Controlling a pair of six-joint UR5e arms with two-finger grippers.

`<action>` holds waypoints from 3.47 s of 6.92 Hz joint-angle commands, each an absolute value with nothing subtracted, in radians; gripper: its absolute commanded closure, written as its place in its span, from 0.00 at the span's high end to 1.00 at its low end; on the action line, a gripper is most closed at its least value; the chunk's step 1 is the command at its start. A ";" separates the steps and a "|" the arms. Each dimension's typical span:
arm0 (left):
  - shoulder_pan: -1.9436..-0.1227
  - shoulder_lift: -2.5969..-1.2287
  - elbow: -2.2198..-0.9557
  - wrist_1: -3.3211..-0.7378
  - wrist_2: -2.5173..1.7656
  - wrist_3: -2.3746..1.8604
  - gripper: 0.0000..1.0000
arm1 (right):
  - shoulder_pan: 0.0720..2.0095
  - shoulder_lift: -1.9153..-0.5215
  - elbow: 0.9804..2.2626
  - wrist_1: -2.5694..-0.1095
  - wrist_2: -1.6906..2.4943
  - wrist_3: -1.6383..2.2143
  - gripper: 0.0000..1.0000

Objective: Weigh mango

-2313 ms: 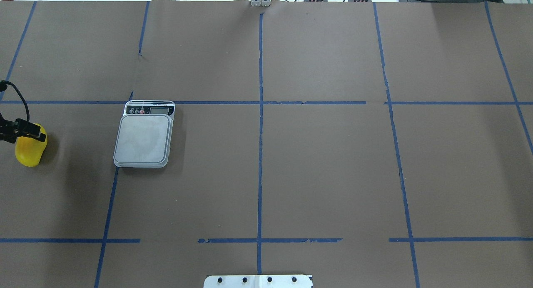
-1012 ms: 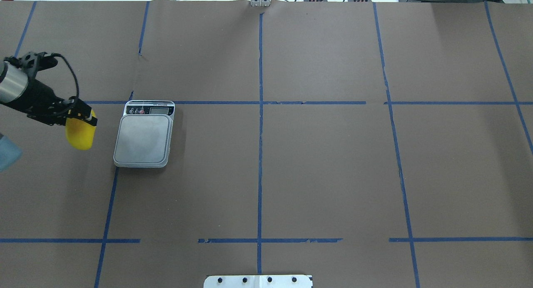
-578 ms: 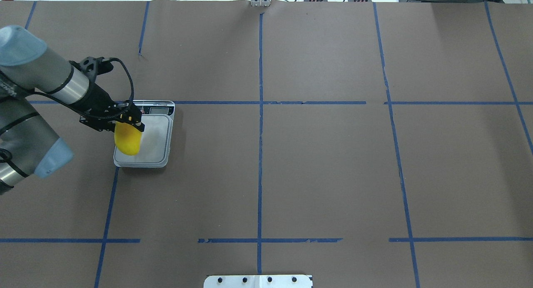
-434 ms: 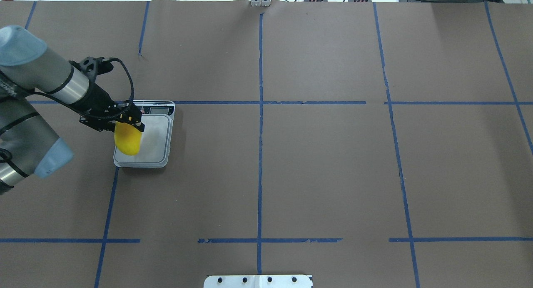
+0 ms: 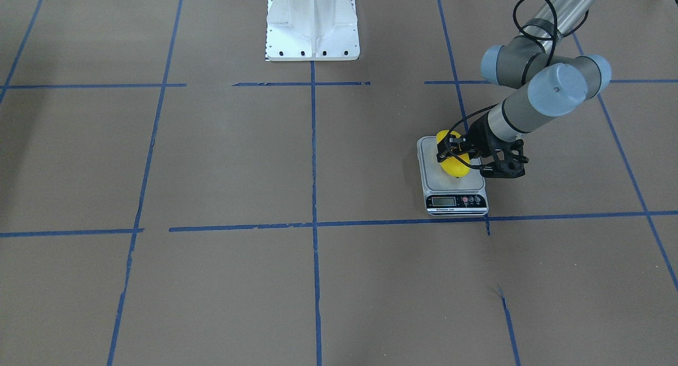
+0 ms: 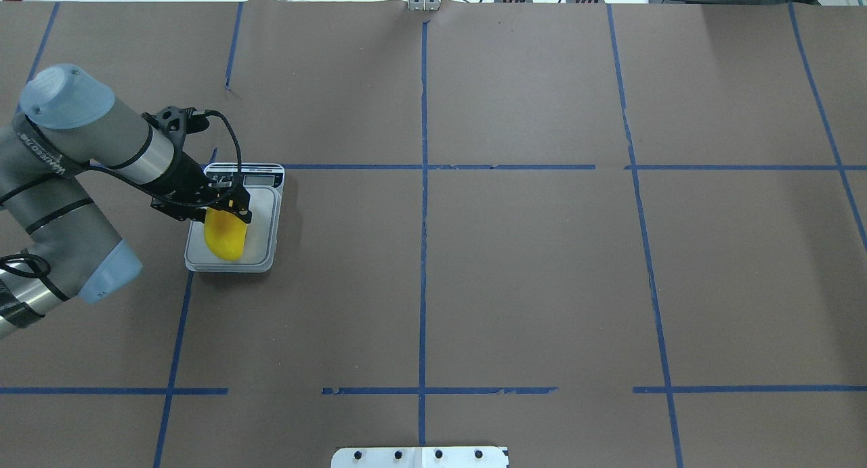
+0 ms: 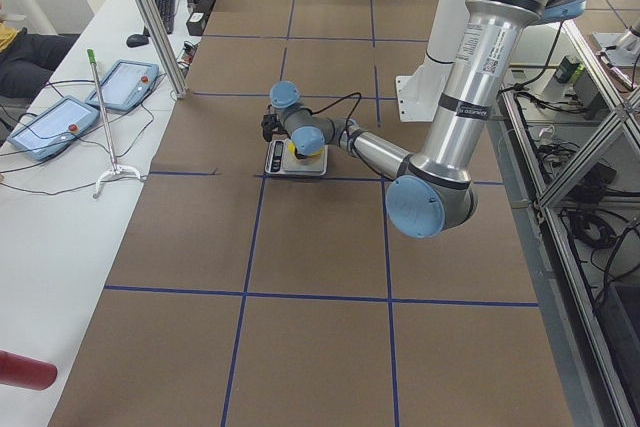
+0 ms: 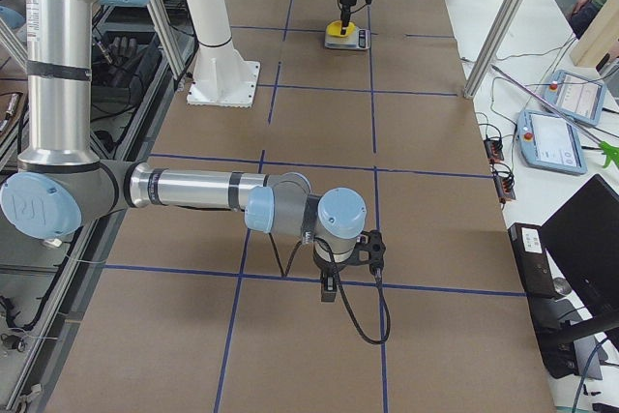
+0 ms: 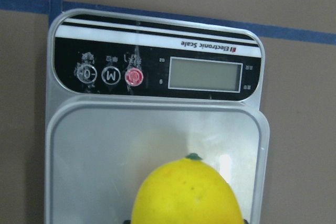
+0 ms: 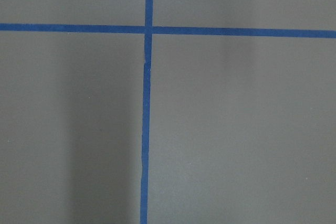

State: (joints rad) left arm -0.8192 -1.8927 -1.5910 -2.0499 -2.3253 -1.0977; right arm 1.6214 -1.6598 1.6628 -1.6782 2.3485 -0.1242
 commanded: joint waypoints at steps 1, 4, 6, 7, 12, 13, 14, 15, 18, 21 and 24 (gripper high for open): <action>-0.828 -1.893 -1.592 -2.051 -2.322 -1.097 0.00 | 1.621 -1.660 1.663 -1.678 2.349 -0.124 1.00; -0.824 -1.890 -1.589 -2.060 -2.289 -1.098 1.00 | 1.621 -1.660 1.663 -1.678 2.349 -0.124 1.00; -0.847 -1.884 -1.607 -2.060 -2.292 -1.097 1.00 | 1.621 -1.660 1.663 -1.678 2.349 -0.124 1.00; -0.903 -1.859 -1.618 -2.057 -2.299 -1.066 1.00 | 1.621 -1.660 1.663 -1.678 2.349 -0.124 1.00; -1.326 -1.530 -1.634 -1.941 -2.385 -0.210 1.00 | 1.621 -1.660 1.663 -1.678 2.349 -0.124 1.00; -1.389 -1.488 -1.614 -1.940 -2.384 -0.139 1.00 | 1.621 -1.658 1.663 -1.678 2.349 -0.124 1.00; -1.460 -1.486 -1.550 -1.893 -2.384 -0.020 1.00 | 1.621 -1.660 1.663 -1.678 2.349 -0.124 1.00; -1.530 -1.497 -1.540 -1.735 -2.382 0.108 1.00 | 1.621 -1.658 1.664 -1.678 2.349 -0.124 1.00; -1.629 -1.529 -1.551 -1.545 -2.381 0.224 1.00 | 1.621 -1.660 1.663 -1.678 2.349 -0.124 1.00; -1.672 -1.528 -1.552 -1.537 -2.373 0.270 1.00 | 1.621 -1.660 1.663 -1.678 2.349 -0.124 1.00; -1.706 -1.528 -1.584 -1.532 -2.347 0.304 1.00 | 1.621 -1.660 1.663 -1.678 2.349 -0.124 1.00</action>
